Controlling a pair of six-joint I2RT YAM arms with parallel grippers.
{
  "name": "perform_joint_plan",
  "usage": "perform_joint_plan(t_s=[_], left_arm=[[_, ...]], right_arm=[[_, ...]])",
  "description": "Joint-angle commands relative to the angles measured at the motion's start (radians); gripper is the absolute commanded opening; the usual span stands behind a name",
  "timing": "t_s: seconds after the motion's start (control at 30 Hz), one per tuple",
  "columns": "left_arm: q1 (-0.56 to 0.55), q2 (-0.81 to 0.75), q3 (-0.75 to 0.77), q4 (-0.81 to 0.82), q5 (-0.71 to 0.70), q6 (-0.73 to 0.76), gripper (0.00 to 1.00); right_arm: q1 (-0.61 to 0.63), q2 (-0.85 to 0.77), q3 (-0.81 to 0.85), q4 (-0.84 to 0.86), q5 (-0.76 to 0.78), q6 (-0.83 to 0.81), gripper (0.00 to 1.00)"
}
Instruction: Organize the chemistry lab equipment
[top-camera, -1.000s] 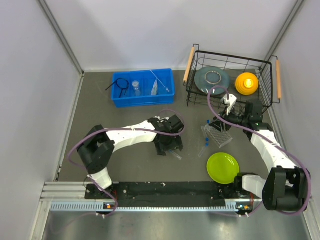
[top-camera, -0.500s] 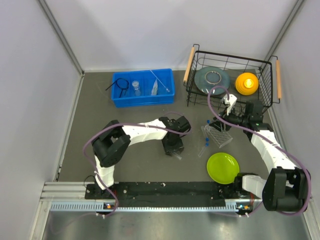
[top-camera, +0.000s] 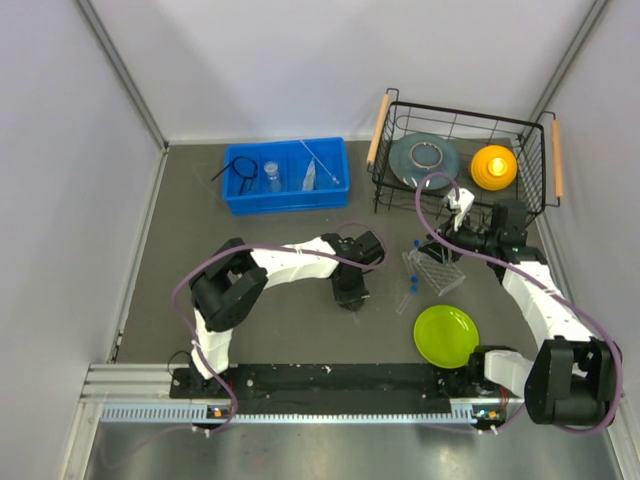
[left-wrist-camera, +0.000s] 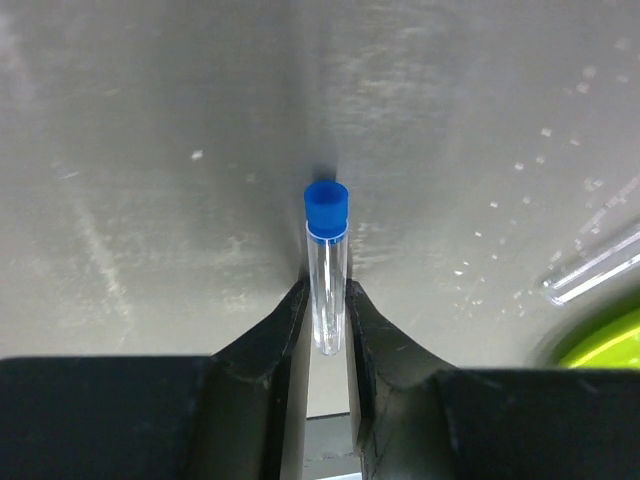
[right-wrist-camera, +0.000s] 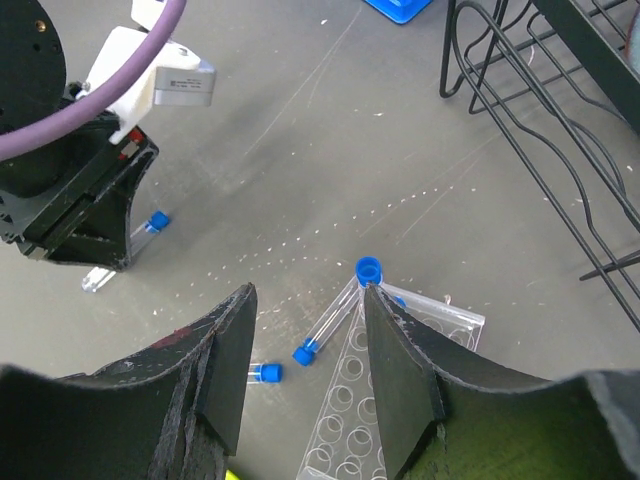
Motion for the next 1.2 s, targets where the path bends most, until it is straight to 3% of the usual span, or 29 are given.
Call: perform_joint_plan(t_s=[0.0, 0.1, 0.3, 0.47, 0.63, 0.77, 0.9, 1.0, 1.17], left_arm=[[-0.003, -0.067, -0.028, 0.150, 0.079, 0.150, 0.21], [-0.002, -0.113, -0.095, 0.274, 0.143, 0.207, 0.10], [0.006, -0.210, -0.200, 0.512, 0.243, 0.288, 0.10], [0.011, -0.296, -0.252, 0.707, 0.333, 0.374, 0.09], [0.011, -0.368, -0.307, 0.916, 0.444, 0.493, 0.09], [0.011, -0.399, -0.303, 0.939, 0.458, 0.585, 0.09], [0.011, -0.396, -0.261, 0.904, 0.432, 0.650, 0.09], [0.011, -0.376, -0.234, 0.862, 0.412, 0.674, 0.09], [0.011, -0.362, -0.217, 0.847, 0.376, 0.682, 0.08]], right_arm=[[-0.005, -0.031, 0.046, 0.012, -0.044, -0.020, 0.48], [-0.005, -0.034, 0.046, 0.010, -0.052, -0.020, 0.48], [-0.004, -0.032, 0.039, 0.009, -0.130, -0.012, 0.48], [0.004, 0.005, 0.028, -0.003, -0.346, -0.006, 0.62], [0.082, 0.031, 0.022, 0.038, -0.402, 0.115, 0.70], [0.090, 0.047, -0.024, 0.294, -0.463, 0.354, 0.73], [0.104, 0.077, -0.033, 0.398, -0.469, 0.514, 0.73], [0.131, 0.101, -0.021, 0.412, -0.477, 0.580, 0.72], [0.165, 0.130, 0.022, 0.328, -0.463, 0.554, 0.69]])
